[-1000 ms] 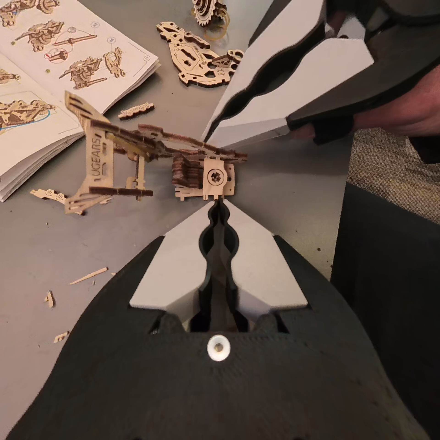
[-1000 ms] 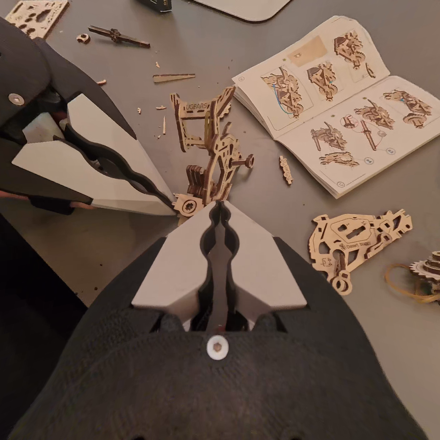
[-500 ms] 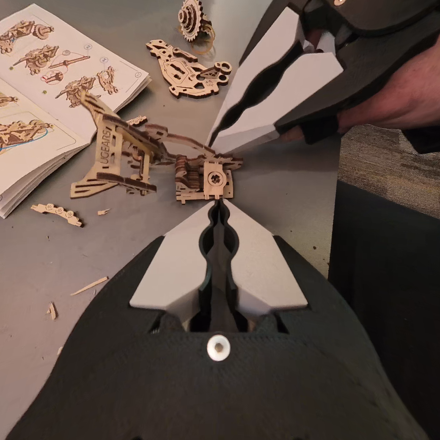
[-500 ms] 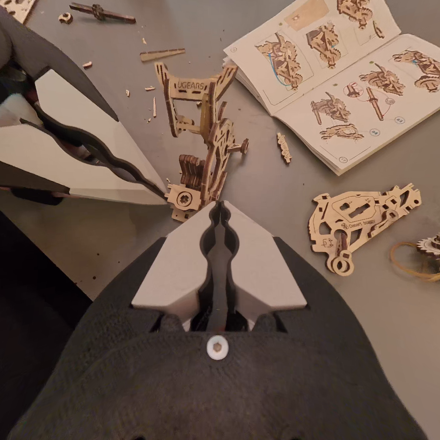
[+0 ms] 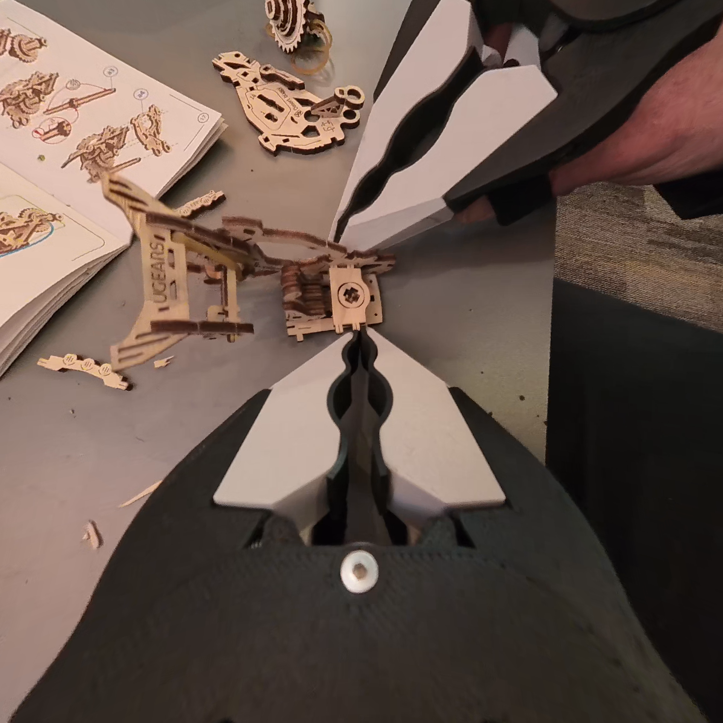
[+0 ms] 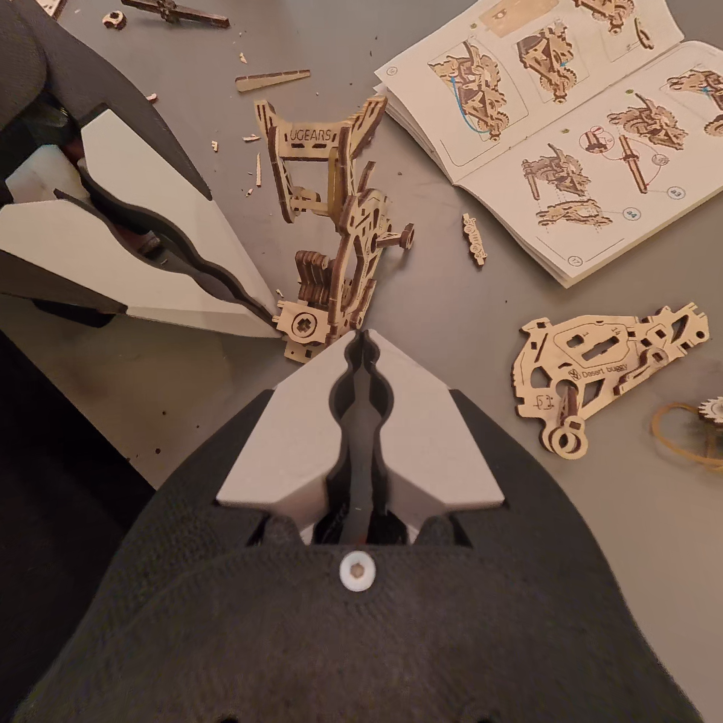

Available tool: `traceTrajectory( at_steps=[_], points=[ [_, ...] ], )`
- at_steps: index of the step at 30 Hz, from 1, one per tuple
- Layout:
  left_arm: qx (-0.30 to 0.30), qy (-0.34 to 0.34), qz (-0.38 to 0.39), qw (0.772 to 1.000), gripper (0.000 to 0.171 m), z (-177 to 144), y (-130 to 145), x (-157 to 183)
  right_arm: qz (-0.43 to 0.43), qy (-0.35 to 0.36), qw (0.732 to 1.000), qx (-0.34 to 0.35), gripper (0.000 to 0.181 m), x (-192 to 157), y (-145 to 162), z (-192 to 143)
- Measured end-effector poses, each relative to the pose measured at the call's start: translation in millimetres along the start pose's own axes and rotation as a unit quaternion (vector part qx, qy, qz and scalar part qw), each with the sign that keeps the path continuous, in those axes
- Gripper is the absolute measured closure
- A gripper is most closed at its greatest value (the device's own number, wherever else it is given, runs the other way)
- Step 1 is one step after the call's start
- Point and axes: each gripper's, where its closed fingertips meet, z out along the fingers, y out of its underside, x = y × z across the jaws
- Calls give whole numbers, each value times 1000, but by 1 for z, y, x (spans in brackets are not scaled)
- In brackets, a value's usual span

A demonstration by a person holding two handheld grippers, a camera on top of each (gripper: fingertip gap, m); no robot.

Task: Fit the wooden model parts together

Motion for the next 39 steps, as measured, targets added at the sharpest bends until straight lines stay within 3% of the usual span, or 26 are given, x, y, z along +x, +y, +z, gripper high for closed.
traceTrajectory(
  at_steps=[7,10,18,39],
  points=[
    [6,7,20,1000,171,-3,0,-1,-3,-9,1000,-12,181,-1,2,3],
    [36,3,3,999,171,-11,-5,-4,-5,-8,1000,-14,181,-1,3,4],
    [47,-28,-15,998,171,-20,-1,-14,-2,-9,1000,-14,181,-1,3,4],
    [11,-73,40,996,171,-9,1,-18,-29,-2,999,-17,181,-4,1,7]
  ],
)
